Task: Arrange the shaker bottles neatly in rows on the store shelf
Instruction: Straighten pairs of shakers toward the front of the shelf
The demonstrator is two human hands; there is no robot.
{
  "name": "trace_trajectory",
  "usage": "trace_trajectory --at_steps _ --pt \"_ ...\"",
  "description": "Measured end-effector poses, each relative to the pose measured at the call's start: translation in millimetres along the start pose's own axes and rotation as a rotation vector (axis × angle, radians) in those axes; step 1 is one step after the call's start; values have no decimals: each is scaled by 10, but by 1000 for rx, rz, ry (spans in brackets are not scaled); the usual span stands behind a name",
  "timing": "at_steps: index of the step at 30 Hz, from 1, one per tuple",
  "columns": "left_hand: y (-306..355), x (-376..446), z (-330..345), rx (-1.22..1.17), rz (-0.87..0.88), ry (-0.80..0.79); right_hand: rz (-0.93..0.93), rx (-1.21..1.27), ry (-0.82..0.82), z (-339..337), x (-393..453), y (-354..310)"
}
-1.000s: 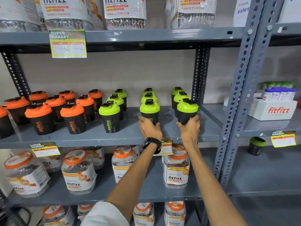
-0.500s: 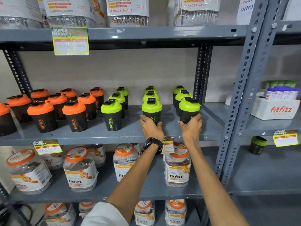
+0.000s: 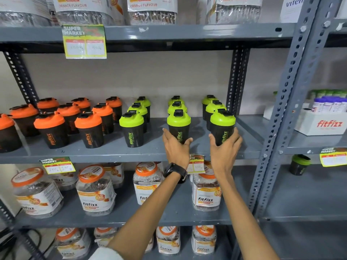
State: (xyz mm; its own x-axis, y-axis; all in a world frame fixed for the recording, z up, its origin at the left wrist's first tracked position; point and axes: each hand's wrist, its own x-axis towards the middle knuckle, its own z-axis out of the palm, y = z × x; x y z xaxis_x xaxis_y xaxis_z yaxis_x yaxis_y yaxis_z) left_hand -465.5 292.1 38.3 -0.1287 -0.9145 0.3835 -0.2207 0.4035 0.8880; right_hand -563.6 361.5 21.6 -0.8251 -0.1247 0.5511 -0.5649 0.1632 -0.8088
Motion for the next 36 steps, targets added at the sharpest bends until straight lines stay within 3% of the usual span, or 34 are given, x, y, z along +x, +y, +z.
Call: trace_trajectory --at_steps 5,14,18,22,29,36 --pt "-396 -243 -548 -85 167 155 -196 314 113 -55 -587 -261" --pt "-915 247 -1685 -37 200 397 -274 393 -138 694 -1243 -1013" --pt "-1056 668 -2109 9 129 452 -218 236 -269 1167 -1371 -1346" --pt "-1219 1085 -2391 74 12 371 -64 93 -367 1563 -1422 -1534" --pt "-1376 1494 -2478 78 -59 106 74 16 -325 1955 -1487 -1720" --pt "-1430 1597 -2505 12 -73 84 101 -4 -309 1964 -1532 -1775"
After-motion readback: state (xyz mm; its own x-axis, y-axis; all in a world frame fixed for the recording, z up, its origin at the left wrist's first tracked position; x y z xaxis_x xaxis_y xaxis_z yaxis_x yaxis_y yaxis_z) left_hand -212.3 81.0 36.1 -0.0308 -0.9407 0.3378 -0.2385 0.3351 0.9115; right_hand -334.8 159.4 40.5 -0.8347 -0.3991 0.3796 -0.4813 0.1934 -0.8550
